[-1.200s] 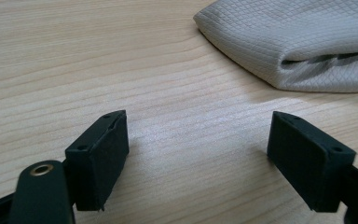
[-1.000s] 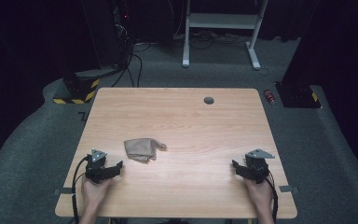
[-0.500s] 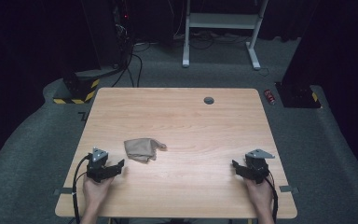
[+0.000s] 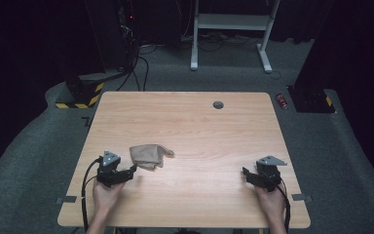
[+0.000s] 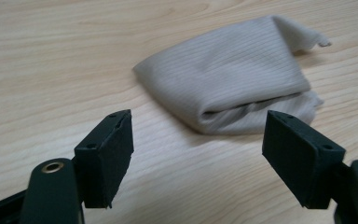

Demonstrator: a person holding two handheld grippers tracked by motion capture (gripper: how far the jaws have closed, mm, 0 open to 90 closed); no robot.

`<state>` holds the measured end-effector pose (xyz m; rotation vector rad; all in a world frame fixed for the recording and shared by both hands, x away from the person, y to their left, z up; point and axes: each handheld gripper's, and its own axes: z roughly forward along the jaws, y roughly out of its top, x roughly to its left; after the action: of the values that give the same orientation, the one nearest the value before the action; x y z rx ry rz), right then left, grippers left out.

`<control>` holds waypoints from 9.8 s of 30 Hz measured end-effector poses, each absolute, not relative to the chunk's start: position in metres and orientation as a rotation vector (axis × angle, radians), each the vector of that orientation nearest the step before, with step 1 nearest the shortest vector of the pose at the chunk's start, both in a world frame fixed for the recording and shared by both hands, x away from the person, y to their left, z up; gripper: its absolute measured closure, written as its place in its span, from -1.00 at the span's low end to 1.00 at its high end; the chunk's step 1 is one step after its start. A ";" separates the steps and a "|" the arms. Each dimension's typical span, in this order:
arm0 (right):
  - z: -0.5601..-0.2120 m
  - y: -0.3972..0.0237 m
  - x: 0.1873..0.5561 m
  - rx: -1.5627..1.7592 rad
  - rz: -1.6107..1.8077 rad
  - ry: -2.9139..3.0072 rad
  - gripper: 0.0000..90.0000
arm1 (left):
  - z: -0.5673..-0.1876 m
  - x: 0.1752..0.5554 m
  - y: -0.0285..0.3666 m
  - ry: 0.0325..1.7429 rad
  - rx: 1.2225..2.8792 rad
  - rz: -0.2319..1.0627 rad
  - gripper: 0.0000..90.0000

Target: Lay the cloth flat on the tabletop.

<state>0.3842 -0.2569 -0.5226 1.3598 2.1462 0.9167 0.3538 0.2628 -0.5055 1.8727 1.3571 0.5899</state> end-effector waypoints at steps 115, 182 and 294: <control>-0.513 -0.225 0.384 1.236 1.018 2.264 0.54 | -0.495 0.370 0.081 0.824 2.188 0.360 0.34; -0.485 -0.179 0.410 1.194 1.062 2.351 0.97 | -0.511 0.346 0.096 0.789 2.305 0.325 0.81; -0.497 -0.023 0.425 0.914 1.115 2.566 0.59 | -0.527 0.357 0.181 1.202 2.020 0.538 -0.34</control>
<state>0.4251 -0.0234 -0.4967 0.9141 2.5656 1.1155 0.3567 0.1811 -0.5274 2.0204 1.2017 0.5383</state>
